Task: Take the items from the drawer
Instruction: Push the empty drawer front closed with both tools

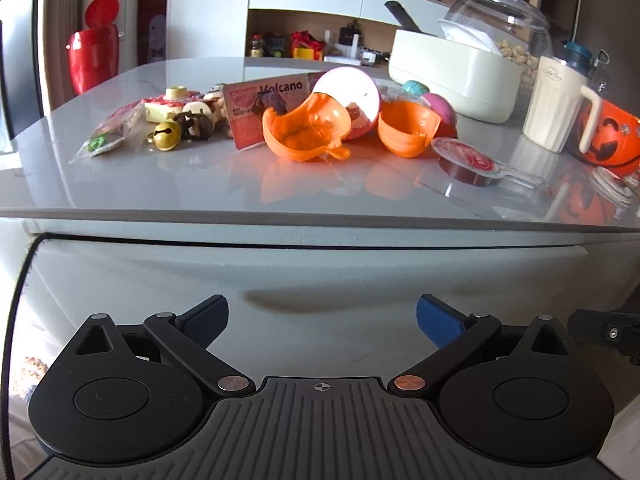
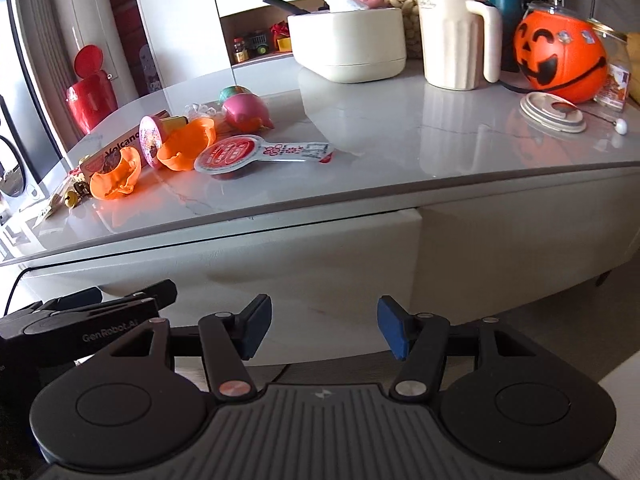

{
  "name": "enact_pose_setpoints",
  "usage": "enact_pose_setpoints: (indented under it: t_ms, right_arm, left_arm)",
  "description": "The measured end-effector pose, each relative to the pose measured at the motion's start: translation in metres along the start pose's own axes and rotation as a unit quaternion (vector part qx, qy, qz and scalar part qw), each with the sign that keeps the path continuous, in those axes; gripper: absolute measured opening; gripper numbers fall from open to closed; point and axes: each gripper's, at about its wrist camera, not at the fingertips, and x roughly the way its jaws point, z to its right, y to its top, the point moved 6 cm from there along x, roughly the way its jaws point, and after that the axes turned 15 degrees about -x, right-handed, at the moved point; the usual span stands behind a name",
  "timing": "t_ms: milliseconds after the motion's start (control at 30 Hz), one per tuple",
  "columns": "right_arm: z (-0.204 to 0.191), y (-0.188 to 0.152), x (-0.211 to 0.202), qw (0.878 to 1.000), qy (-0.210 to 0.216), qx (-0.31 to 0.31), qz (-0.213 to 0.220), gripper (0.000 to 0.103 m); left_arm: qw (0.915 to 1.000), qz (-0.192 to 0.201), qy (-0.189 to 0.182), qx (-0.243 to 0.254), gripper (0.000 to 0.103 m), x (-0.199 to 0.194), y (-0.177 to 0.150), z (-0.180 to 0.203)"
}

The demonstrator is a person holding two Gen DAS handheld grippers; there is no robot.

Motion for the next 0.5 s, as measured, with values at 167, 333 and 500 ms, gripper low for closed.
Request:
enact_pose_setpoints:
  t_ms: [167,333,500]
  right_arm:
    - [-0.012,-0.017,-0.026,1.0,0.027,0.0,0.003,0.059]
    - [-0.031,-0.041,-0.059,0.998,0.065,-0.021,0.016,0.062]
    - [-0.046,-0.046,-0.06,0.996,0.052,-0.063,0.024,0.063]
  left_arm:
    - [0.9995,-0.003,-0.005,0.032,0.103,-0.069,-0.004,-0.009]
    - [0.9989,0.013,-0.022,0.039,0.103,-0.122,-0.02,-0.009]
    - [0.9993,0.016,-0.014,0.032,0.103,-0.109,-0.026,-0.011]
